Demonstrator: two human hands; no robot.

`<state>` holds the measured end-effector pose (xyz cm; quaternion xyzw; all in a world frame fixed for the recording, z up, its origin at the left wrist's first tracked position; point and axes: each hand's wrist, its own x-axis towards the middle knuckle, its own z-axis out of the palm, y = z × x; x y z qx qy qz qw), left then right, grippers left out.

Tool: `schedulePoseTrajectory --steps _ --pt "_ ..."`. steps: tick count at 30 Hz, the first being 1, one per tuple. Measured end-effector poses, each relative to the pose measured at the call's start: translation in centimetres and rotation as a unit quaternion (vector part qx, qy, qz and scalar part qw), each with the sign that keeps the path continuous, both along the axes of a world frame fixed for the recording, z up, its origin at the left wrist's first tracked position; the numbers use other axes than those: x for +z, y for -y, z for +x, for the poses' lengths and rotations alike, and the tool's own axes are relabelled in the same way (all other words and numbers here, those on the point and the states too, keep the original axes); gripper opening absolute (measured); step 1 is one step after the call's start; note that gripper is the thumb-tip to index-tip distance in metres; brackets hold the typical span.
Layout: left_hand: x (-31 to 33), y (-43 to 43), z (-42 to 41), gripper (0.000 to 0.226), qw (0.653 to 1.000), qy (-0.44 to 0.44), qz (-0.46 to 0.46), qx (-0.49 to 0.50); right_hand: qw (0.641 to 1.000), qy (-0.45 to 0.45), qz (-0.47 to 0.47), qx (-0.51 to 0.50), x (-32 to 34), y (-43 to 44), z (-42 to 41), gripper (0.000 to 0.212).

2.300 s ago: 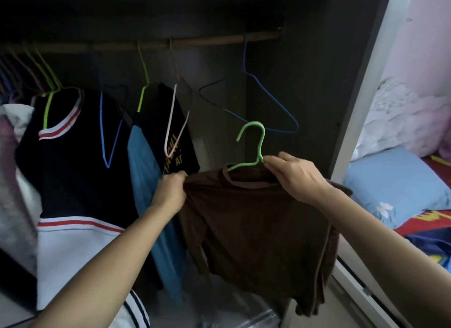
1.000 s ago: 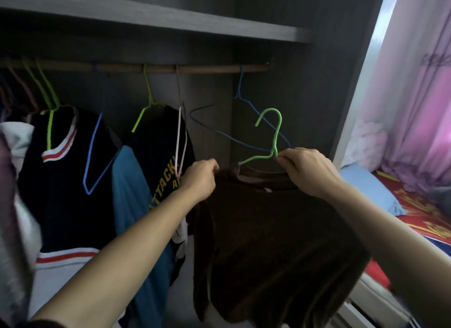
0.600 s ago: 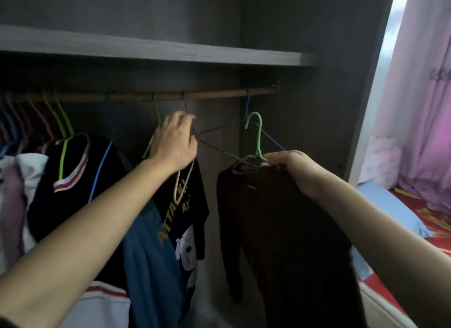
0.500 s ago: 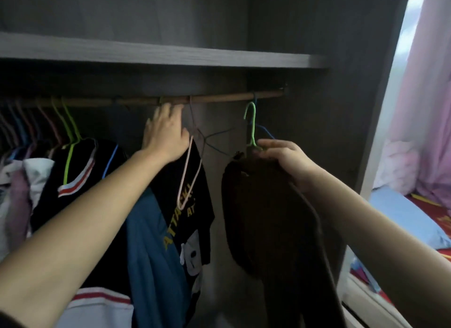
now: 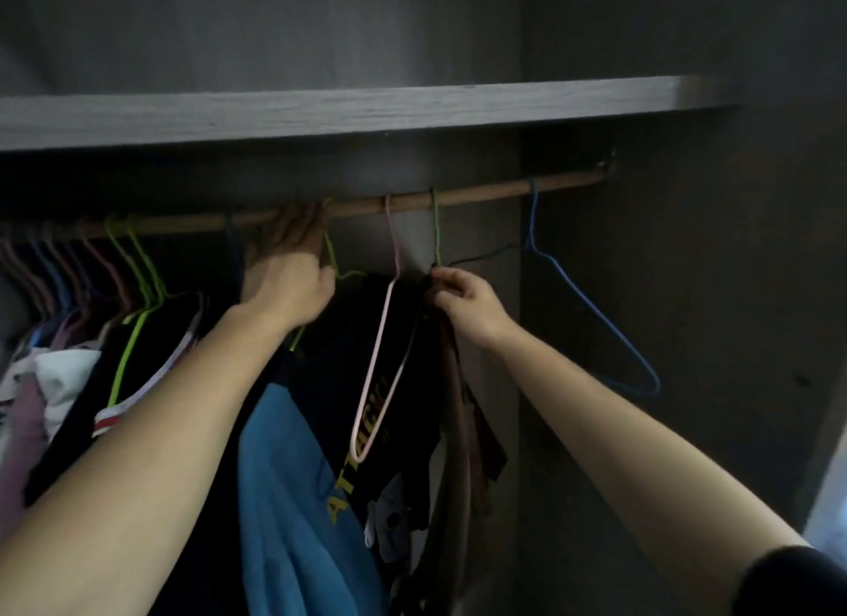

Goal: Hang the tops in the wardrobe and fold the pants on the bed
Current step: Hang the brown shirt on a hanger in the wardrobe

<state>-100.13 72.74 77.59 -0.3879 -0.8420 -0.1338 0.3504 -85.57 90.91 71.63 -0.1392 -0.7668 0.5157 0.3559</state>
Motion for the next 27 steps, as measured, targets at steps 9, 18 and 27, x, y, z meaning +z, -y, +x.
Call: schedulePoseTrajectory --steps 9,18,27 --pt "0.4 0.0 3.0 0.044 0.986 0.156 0.049 -0.024 0.996 0.035 0.072 -0.030 -3.9 1.9 3.7 0.054" --pt "-13.1 1.2 14.0 0.050 0.967 0.089 0.110 -0.212 0.952 0.161 0.142 -0.217 -14.9 6.7 19.0 0.051" --pt "-28.1 2.6 27.6 0.052 0.946 0.150 0.024 -0.285 0.841 0.347 0.239 -0.340 -26.3 10.6 37.6 0.054"
